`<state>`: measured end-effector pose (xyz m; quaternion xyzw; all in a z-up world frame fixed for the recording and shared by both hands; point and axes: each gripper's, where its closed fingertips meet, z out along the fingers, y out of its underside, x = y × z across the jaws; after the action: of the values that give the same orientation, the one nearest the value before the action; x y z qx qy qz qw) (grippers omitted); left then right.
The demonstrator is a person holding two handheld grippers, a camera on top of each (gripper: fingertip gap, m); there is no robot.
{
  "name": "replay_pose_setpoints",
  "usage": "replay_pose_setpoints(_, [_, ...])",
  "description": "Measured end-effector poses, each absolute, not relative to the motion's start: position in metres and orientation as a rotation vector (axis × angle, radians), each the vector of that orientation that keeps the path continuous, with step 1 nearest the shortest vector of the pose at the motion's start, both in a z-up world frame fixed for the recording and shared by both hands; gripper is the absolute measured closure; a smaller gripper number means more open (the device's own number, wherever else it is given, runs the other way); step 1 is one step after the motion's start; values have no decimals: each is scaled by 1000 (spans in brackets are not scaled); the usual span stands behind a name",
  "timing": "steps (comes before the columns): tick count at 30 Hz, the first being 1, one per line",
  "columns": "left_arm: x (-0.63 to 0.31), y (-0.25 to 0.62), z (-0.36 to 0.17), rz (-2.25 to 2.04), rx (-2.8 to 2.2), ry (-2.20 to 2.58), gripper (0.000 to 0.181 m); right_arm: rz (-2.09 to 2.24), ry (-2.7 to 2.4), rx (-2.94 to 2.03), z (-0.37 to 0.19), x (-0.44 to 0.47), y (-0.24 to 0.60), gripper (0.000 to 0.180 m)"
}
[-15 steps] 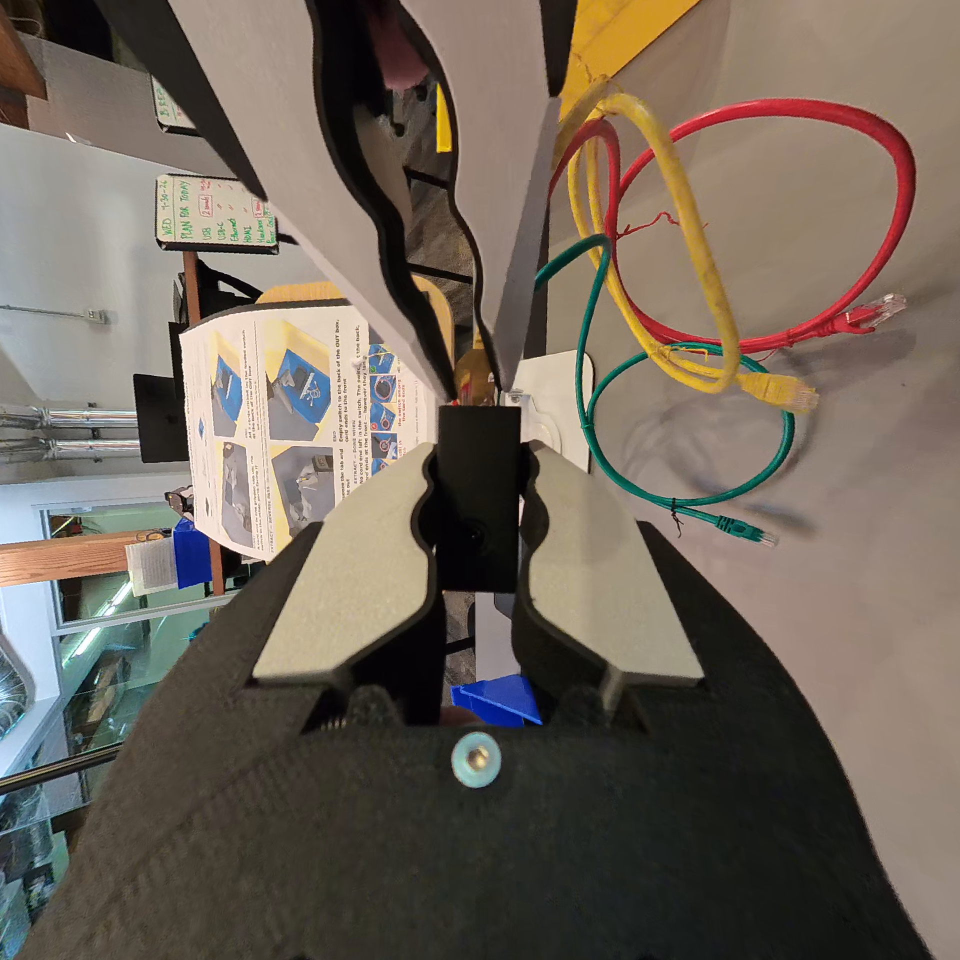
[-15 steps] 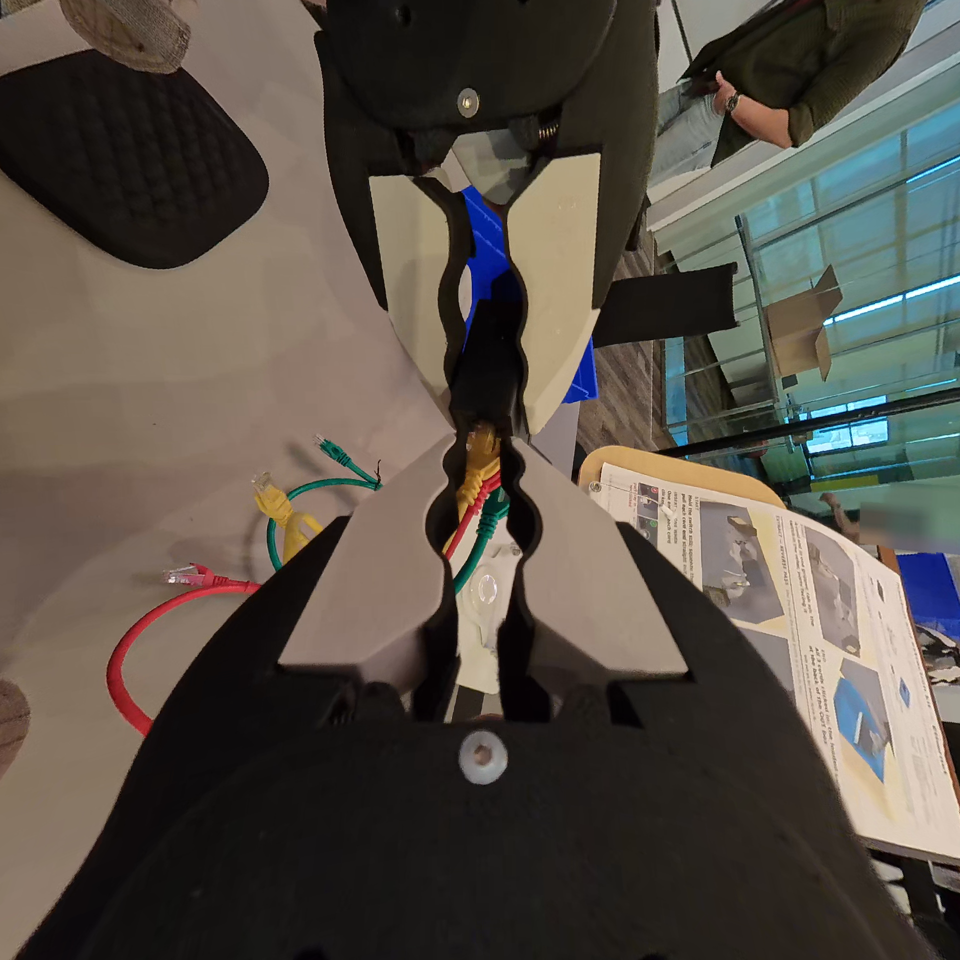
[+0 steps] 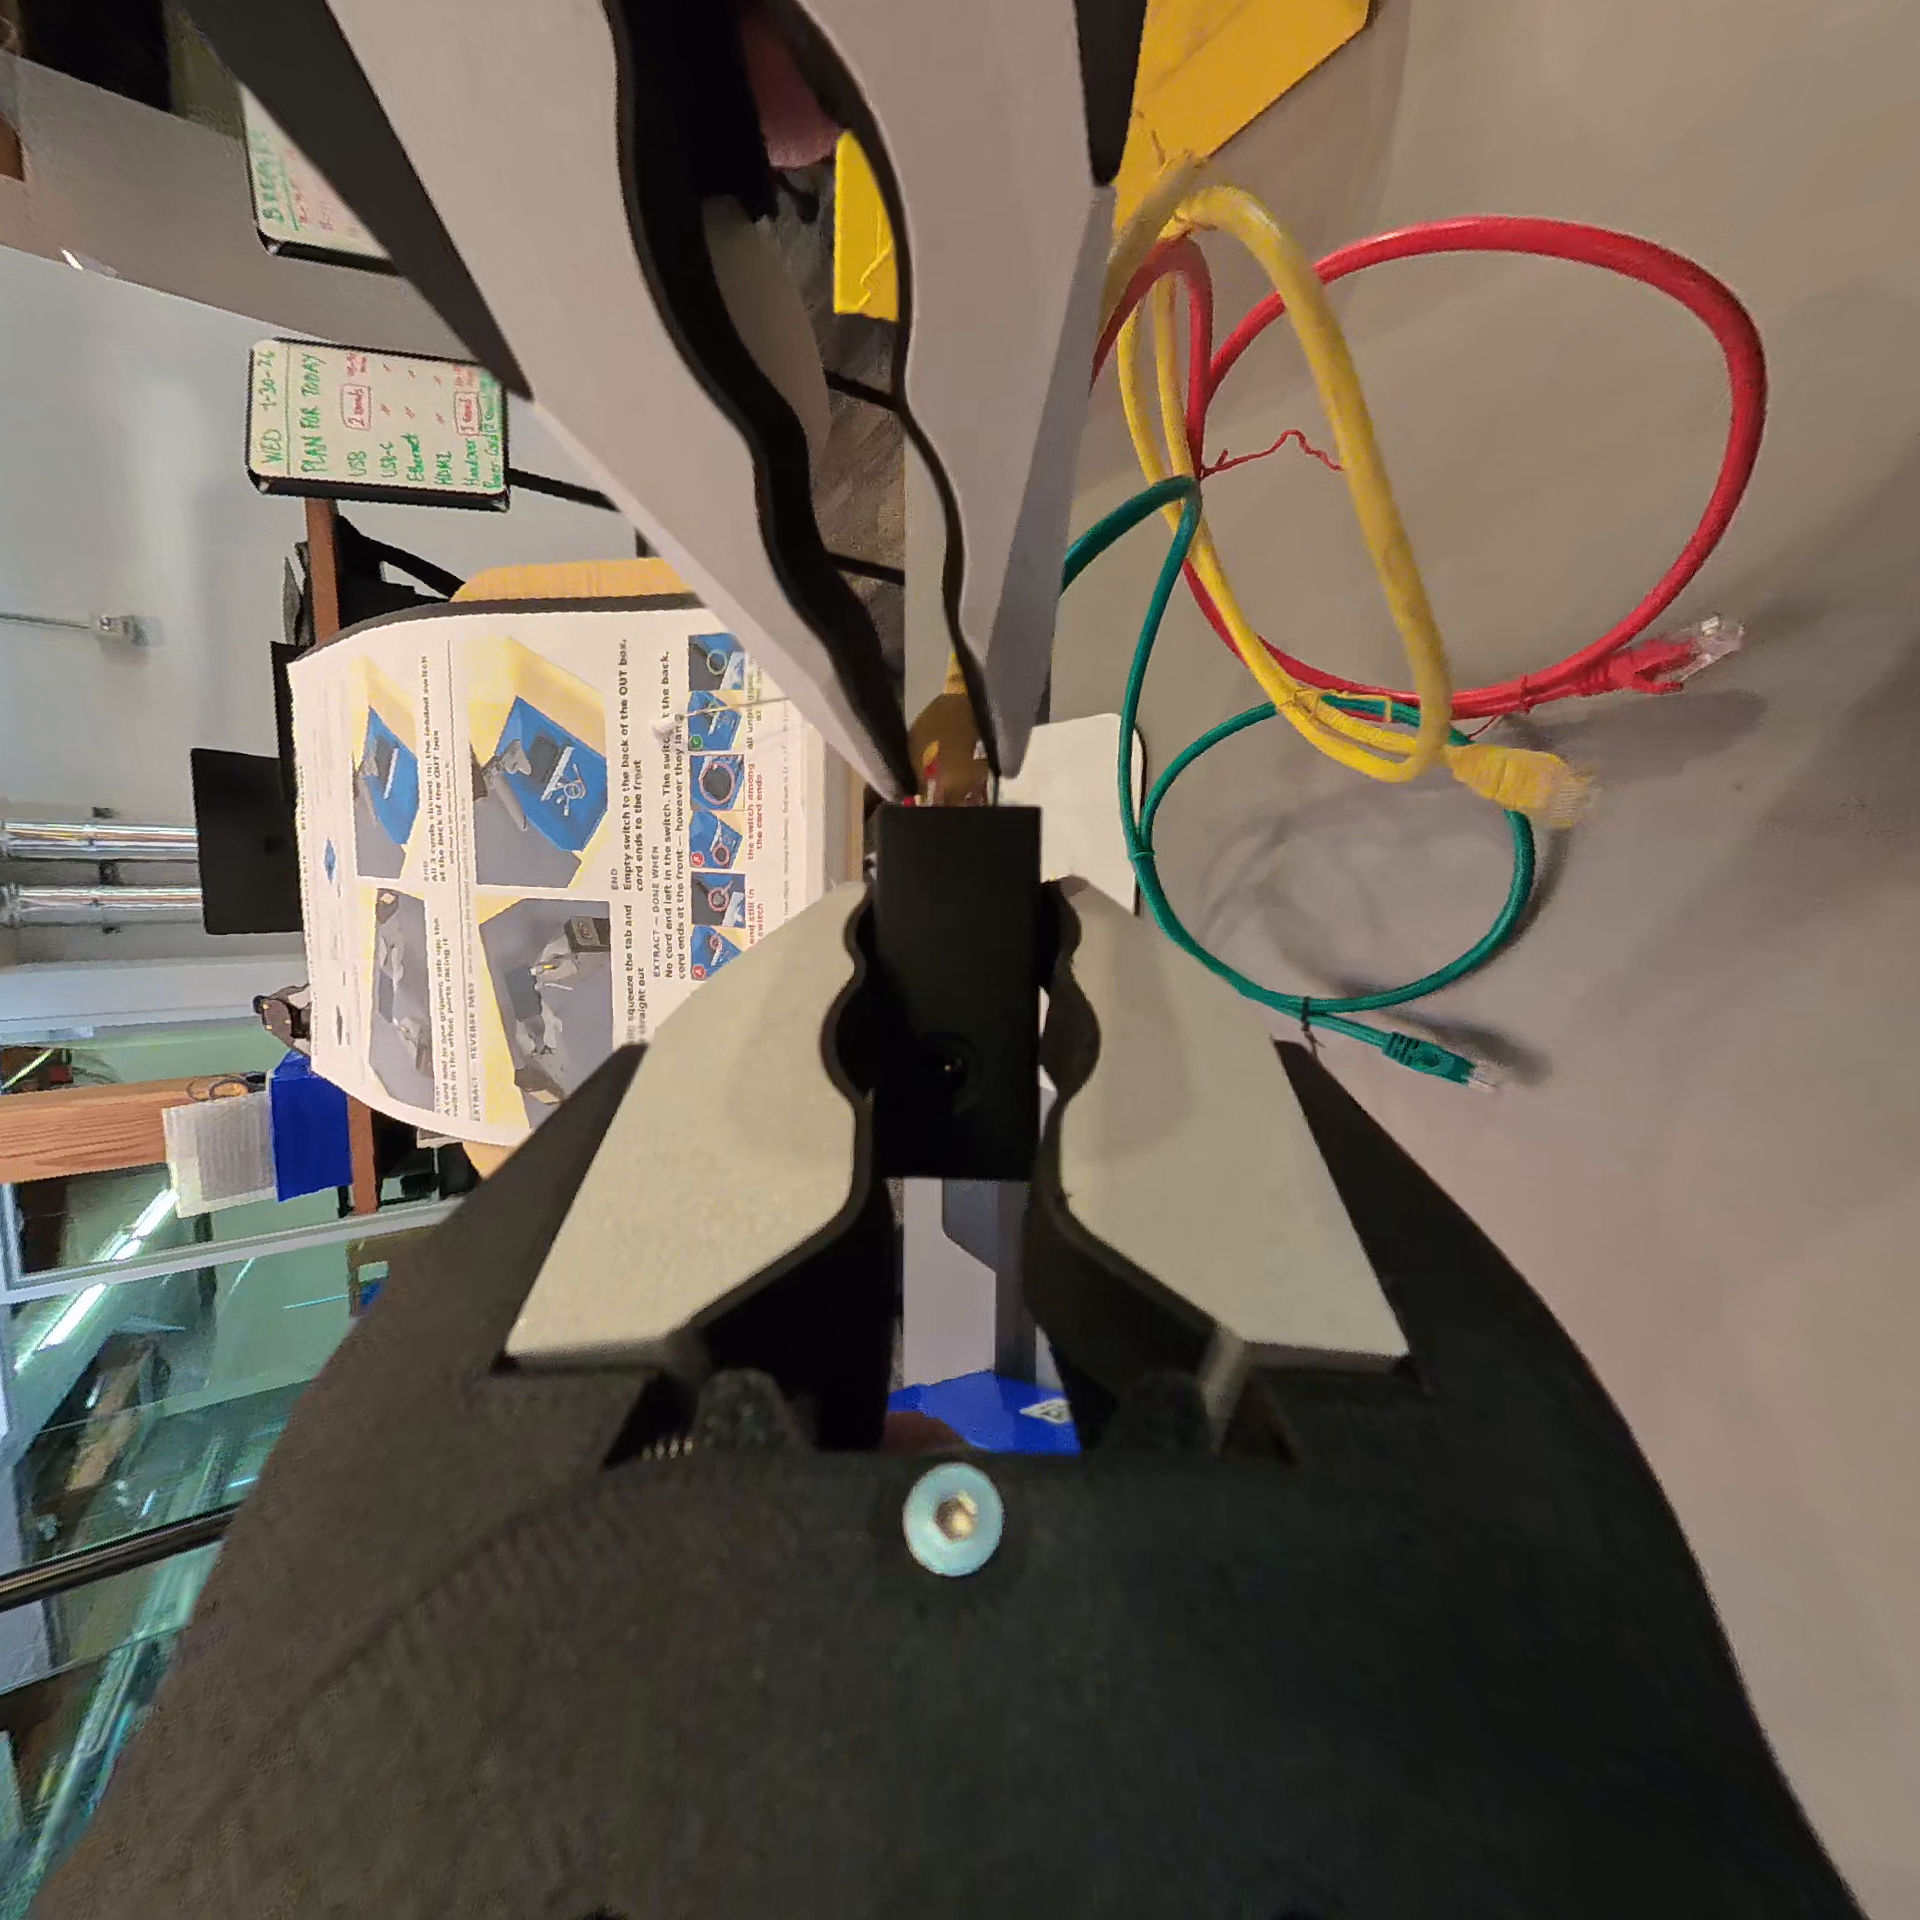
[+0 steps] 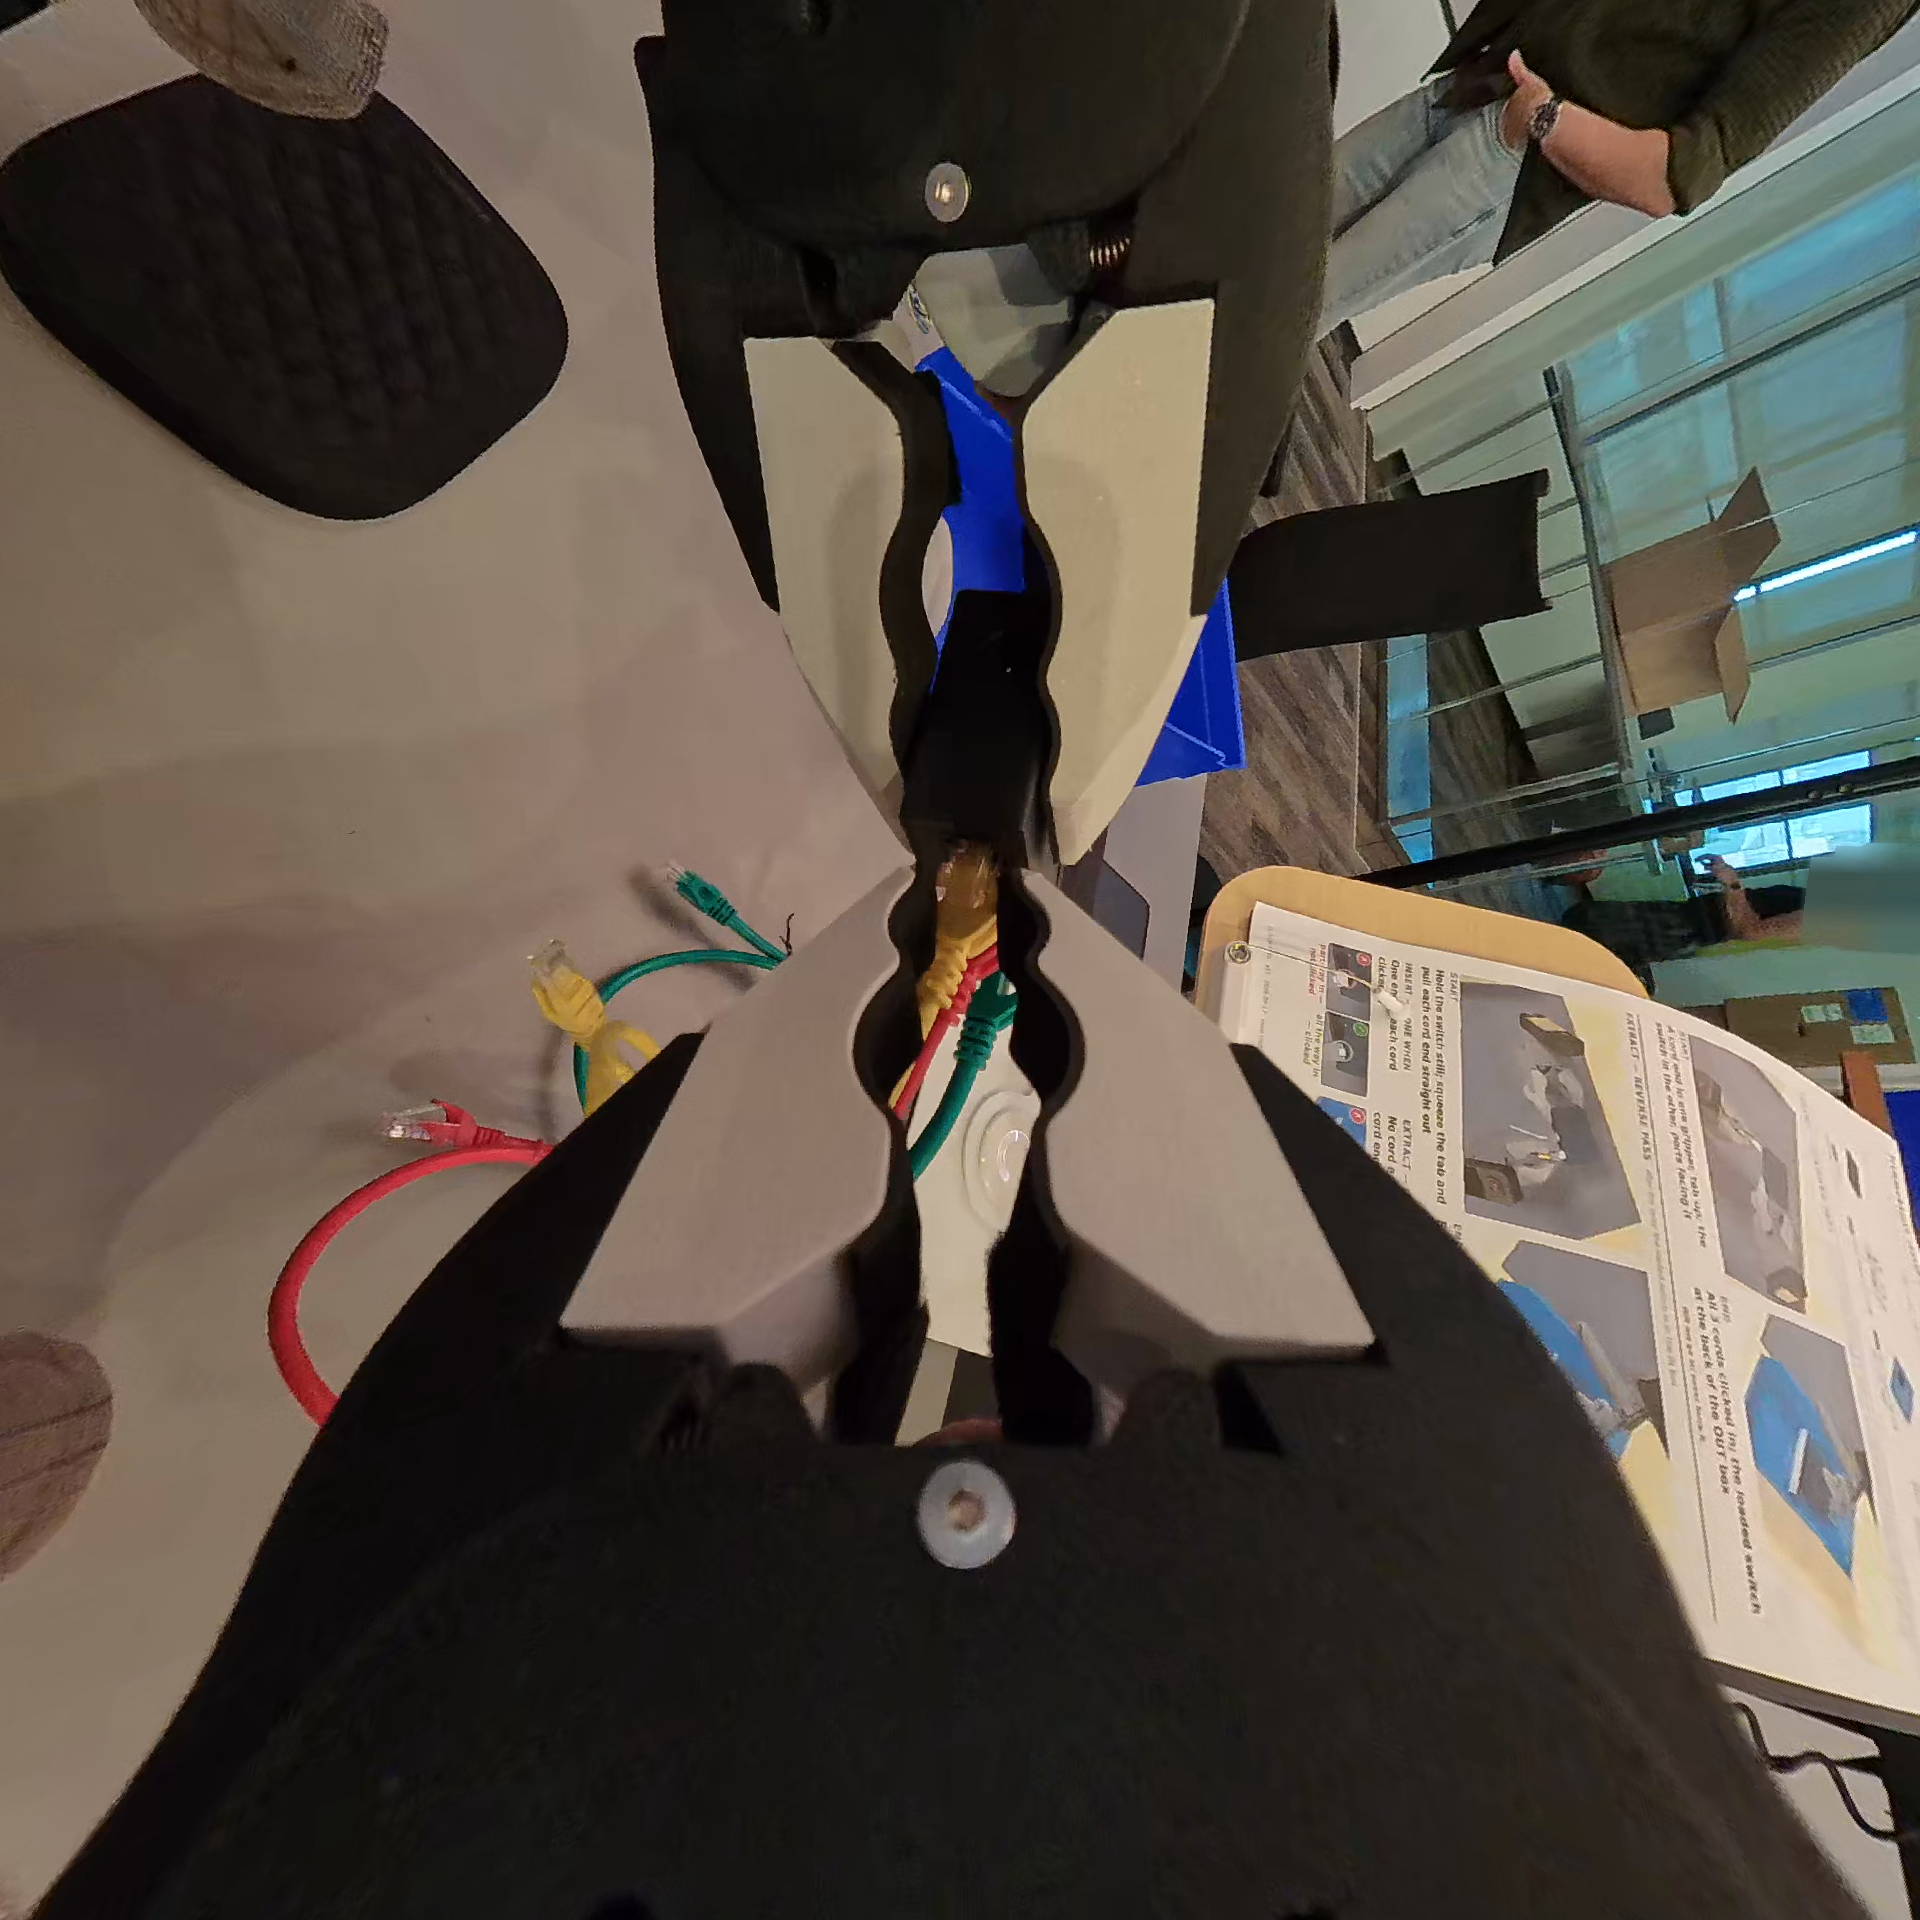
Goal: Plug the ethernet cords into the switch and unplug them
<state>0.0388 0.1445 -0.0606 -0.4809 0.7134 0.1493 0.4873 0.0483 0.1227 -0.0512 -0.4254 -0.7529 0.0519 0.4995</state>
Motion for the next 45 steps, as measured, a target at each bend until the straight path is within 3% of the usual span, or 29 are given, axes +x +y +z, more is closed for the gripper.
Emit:
replay_pose_setpoints(22, [-11, 190, -57, 447, -1283, 1576, 153, 149, -1564, -1047, -11, 109, 131, 171])
replay_pose_setpoints(32, [-17, 230, -50, 337, -1269, 1470, 153, -104, -1217, -1225, 10, 186, 182, 170])
replay_pose_setpoints(38, [-3, 229, -81, 128, -1300, 1604, 153, -150, -1092, -1356, 2, 210, 212, 170])
replay_pose_setpoints(45, [19, 231, -132, 11, -1357, 1742, 154, 94, -1228, -1339, -19, 163, 213, 169])
